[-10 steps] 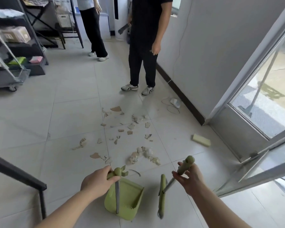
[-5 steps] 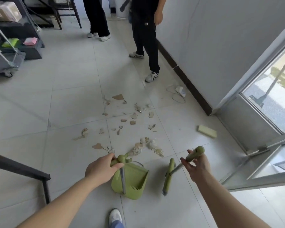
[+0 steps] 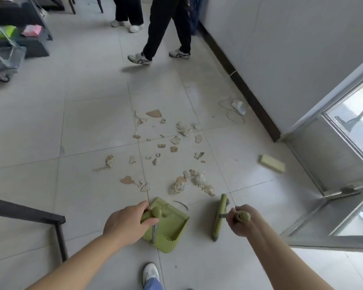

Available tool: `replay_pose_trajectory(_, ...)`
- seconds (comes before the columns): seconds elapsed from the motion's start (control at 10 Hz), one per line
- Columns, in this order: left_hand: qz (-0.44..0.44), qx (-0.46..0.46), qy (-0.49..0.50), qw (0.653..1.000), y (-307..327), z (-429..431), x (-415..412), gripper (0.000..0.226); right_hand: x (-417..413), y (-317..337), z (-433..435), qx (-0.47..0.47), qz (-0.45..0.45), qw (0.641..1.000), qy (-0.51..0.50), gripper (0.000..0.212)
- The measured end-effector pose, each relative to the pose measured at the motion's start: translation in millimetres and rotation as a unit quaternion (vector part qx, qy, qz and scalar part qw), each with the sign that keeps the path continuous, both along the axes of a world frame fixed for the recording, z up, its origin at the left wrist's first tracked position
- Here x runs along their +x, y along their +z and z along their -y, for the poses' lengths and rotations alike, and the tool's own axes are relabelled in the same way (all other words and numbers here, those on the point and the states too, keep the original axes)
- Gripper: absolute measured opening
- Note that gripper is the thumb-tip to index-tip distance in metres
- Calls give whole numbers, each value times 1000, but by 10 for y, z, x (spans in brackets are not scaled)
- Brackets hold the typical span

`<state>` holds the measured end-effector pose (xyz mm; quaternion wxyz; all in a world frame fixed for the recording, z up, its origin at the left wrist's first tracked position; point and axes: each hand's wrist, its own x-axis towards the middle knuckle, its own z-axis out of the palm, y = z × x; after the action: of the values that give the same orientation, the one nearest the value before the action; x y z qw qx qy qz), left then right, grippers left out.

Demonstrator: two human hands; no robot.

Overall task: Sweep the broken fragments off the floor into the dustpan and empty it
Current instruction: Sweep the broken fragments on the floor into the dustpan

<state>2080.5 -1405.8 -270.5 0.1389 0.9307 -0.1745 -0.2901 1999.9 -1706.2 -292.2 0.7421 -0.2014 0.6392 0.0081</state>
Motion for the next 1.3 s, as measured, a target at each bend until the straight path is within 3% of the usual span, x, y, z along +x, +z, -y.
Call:
replay_pose_trajectory(0.2,11,-4,2,1000,3,-94,267,30,662,2,-158,84,-52,990,-101,9)
replay_pose_trajectory(0.3,21,-7,9,1000,7,-117,375,30,947,-71,-244,77,-68,989,-102,13)
replay_pose_trajectory(0.4,26,-8,14,1000,11,-125,490,30,1175,-227,-339,55,-81,991,-90,50)
replay_pose_trajectory(0.5,19,-14,16,1000,14,-135,578,25,1401,-317,-446,45,-76,992,-88,54)
replay_pose_trajectory(0.6,10,-19,16,1000,26,-141,655,22,1576,-253,-574,60,-54,993,-81,39)
replay_pose_trajectory(0.8,13,-30,22,999,37,-143,836,21,1749,-37,-654,89,15,996,-1,13)
replay_pose_trajectory(0.9,15,-36,37,999,27,-151,888,23,1781,-87,-616,89,33,995,18,24)
replay_pose_trajectory(1.1,20,-46,63,997,-2,-184,793,24,1537,-158,-441,130,115,980,93,25)
replay_pose_trajectory(1.3,29,-44,75,996,66,-195,616,25,1177,-87,-361,116,95,976,161,19)
